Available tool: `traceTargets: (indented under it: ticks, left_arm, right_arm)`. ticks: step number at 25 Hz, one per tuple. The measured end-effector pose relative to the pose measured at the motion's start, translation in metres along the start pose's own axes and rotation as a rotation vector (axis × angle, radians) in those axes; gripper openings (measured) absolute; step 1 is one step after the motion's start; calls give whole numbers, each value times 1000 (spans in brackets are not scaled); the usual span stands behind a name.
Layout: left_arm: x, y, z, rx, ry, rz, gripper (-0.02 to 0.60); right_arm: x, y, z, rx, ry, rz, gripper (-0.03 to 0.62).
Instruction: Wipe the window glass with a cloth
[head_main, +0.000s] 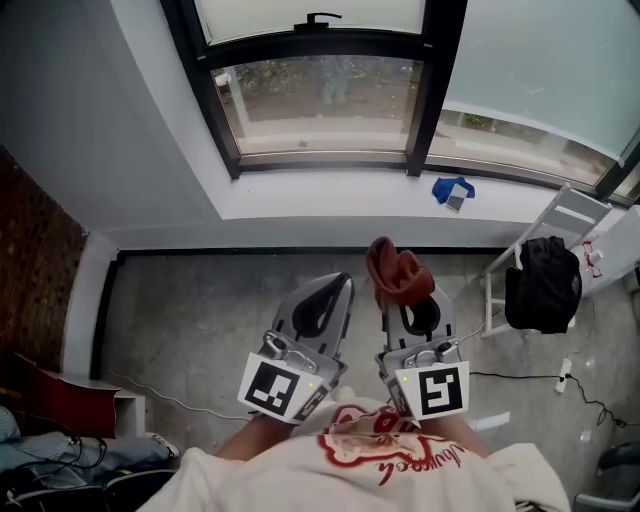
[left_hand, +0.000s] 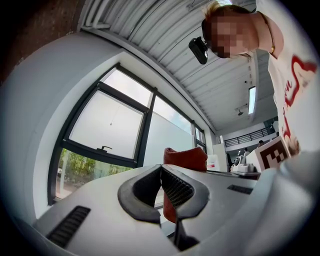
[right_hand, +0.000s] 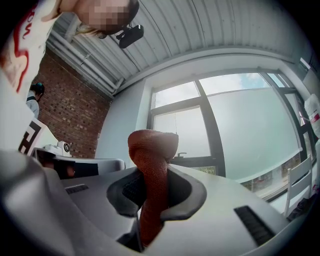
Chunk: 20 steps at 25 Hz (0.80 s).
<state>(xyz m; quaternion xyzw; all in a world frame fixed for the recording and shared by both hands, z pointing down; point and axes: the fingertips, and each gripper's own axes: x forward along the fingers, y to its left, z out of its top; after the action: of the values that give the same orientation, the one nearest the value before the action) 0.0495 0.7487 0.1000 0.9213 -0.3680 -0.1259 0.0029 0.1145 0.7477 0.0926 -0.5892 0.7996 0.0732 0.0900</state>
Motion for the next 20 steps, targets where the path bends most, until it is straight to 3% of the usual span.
traceTargets:
  ticks: [5,10,20]
  left_arm:
    - [0,6,-4,-5,7,9,21]
    - [-5,3,-18,-1,48,16,21]
    - [58,69,-30,-41,31,4,21]
  right_arm:
    - [-1,-2,6,-25,-61,11,72]
    - [-1,-8,-8,-12,-29,-17,72]
    - [75,-30,-36,-59,2,-10,72]
